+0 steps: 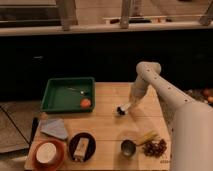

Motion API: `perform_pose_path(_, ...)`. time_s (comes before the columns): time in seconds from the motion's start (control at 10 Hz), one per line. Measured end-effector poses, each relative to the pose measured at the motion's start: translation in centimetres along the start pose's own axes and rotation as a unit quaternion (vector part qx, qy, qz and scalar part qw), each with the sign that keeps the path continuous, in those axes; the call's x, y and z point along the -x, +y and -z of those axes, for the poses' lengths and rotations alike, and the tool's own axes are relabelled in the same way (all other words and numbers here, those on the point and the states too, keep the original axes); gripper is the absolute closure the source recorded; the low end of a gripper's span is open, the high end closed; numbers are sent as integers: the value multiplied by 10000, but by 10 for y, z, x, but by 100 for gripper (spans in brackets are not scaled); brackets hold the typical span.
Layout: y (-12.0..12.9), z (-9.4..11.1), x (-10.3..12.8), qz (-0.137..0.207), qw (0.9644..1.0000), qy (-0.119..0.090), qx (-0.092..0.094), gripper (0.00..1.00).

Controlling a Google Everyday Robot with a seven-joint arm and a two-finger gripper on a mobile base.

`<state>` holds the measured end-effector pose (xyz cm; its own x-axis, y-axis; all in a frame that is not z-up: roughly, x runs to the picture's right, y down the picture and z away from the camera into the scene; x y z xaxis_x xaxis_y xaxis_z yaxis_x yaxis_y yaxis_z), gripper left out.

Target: Place brush in table surface

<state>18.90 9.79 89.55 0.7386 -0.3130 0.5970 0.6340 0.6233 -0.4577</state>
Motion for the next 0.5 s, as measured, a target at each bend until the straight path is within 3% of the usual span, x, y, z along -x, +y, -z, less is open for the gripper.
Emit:
perform_pose_path(0.3,1,3,6,150,9999,7,-3,97)
perform_pose_path(0.5,4,19,21,387,9992,44,-80,97)
